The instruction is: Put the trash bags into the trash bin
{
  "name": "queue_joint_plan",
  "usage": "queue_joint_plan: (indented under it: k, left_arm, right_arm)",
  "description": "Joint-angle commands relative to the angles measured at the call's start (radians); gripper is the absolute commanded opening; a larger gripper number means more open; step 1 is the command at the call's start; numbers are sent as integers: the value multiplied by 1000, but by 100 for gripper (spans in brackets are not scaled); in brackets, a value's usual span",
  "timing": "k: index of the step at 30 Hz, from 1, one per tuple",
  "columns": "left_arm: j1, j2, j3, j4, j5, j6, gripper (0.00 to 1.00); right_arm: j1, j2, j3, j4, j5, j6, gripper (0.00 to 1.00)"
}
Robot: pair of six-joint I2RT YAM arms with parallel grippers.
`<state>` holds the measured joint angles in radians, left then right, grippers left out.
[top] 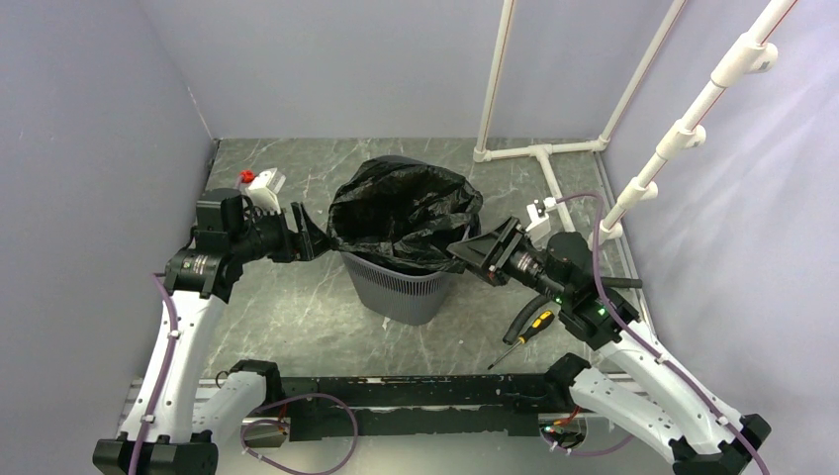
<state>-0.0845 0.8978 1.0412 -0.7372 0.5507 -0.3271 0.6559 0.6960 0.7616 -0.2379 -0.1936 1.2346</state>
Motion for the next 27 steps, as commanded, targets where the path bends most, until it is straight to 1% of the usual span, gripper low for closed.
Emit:
queue_joint_plan:
  k: [1, 4, 5, 7, 8, 11, 12, 14, 15, 18, 20, 24, 25, 27]
  left_arm:
    - [-5, 3, 26, 50, 31, 3, 82]
    - [-4, 4, 30, 49, 24, 6, 82]
    - [-4, 6, 31, 47, 22, 5, 82]
    - [-4, 6, 31, 47, 20, 6, 82]
    - [-4, 6, 30, 48, 20, 5, 81]
    - [-4, 4, 23, 53, 20, -1, 82]
    - [-4, 4, 22, 55, 20, -2, 82]
    - [-4, 4, 23, 58, 18, -5, 82]
    - [-4, 5, 24, 59, 18, -6, 82]
    - [-4, 9, 29, 58, 16, -7, 82]
    - [-4, 10, 31, 56, 13, -8, 82]
    - [-4, 10, 32, 60, 2, -21, 81]
    - [-4, 10, 27, 73, 3, -26, 81]
    - [-4, 17, 18, 95, 1, -25, 81]
  right_arm:
    - [0, 1, -19, 80, -21, 33, 44]
    - [0, -14, -43, 77, -8, 51, 33]
    - [1, -20, -48, 77, -3, 54, 31]
    - [0, -28, -55, 81, -8, 46, 30]
    - [1, -27, -52, 88, -21, 33, 34]
    - [0, -13, -25, 93, -69, 6, 54]
    - [1, -7, -14, 83, -78, 6, 56]
    - [1, -3, 0, 92, -94, 12, 55]
    - [1, -2, 1, 101, -106, 17, 54]
    - [0, -14, 2, 90, -109, 19, 44]
    - [1, -25, -5, 84, -104, 15, 44]
    - [1, -29, -11, 108, -134, 1, 60]
    - [1, -26, -7, 107, -138, -5, 63]
    - [0, -20, 6, 95, -140, -13, 64]
